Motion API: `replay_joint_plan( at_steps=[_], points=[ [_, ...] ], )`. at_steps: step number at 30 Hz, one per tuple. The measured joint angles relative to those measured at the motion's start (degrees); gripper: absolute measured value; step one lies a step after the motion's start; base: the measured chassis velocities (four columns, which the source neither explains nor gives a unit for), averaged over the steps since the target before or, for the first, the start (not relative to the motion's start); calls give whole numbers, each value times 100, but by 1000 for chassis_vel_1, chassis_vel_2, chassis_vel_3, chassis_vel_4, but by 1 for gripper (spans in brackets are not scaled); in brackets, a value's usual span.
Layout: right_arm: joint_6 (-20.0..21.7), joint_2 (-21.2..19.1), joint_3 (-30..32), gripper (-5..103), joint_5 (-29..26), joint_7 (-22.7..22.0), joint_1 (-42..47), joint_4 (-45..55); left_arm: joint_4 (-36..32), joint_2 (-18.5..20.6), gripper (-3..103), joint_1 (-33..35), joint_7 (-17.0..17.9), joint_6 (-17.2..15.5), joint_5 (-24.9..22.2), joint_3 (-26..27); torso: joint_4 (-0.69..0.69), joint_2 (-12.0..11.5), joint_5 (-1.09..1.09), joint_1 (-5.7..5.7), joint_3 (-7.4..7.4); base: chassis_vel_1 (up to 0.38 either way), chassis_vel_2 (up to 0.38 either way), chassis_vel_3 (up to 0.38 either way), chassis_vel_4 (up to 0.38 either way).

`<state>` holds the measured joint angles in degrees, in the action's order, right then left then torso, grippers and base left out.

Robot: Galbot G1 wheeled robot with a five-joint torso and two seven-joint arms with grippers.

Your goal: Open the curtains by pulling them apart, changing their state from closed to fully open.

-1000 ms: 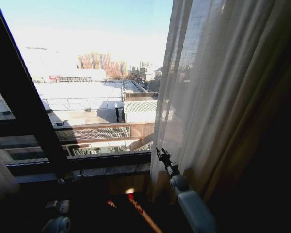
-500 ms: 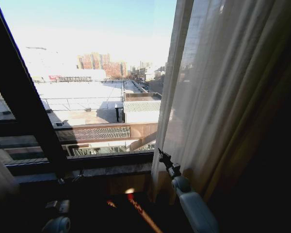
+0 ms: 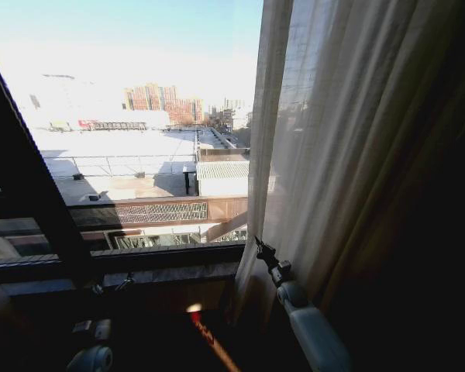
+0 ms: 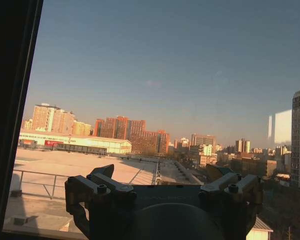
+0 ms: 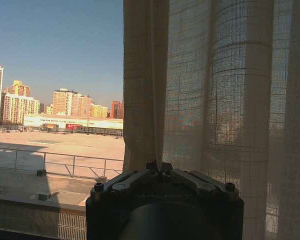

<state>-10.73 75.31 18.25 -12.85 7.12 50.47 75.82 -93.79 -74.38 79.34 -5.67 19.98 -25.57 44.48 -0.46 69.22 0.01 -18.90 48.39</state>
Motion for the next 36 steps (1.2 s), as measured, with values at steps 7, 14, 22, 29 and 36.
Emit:
replay_joint_plan(
  at_steps=[7,14,22,29,36],
  points=[
    [-27,-23,7,0,-63,39,11,20,0,0,100,0,0,0,0,0,0,0,-3,0,0,-343,-305,330,332],
    [-79,-19,14,0,-64,97,12,6,0,0,100,0,0,0,0,1,0,0,1,2,-1,-333,-344,338,363],
    [-173,-21,-4,0,-179,86,11,10,0,0,100,0,0,0,0,0,0,0,-1,1,-1,-404,-297,387,312],
    [-190,-32,21,0,-195,77,24,32,-1,-1,100,0,-2,0,0,-2,-2,-1,2,-1,0,-158,-145,196,123],
    [-168,-51,51,0,-193,200,75,66,0,0,100,0,2,0,0,4,4,0,-3,2,-1,39,23,-46,-21]
  ],
)
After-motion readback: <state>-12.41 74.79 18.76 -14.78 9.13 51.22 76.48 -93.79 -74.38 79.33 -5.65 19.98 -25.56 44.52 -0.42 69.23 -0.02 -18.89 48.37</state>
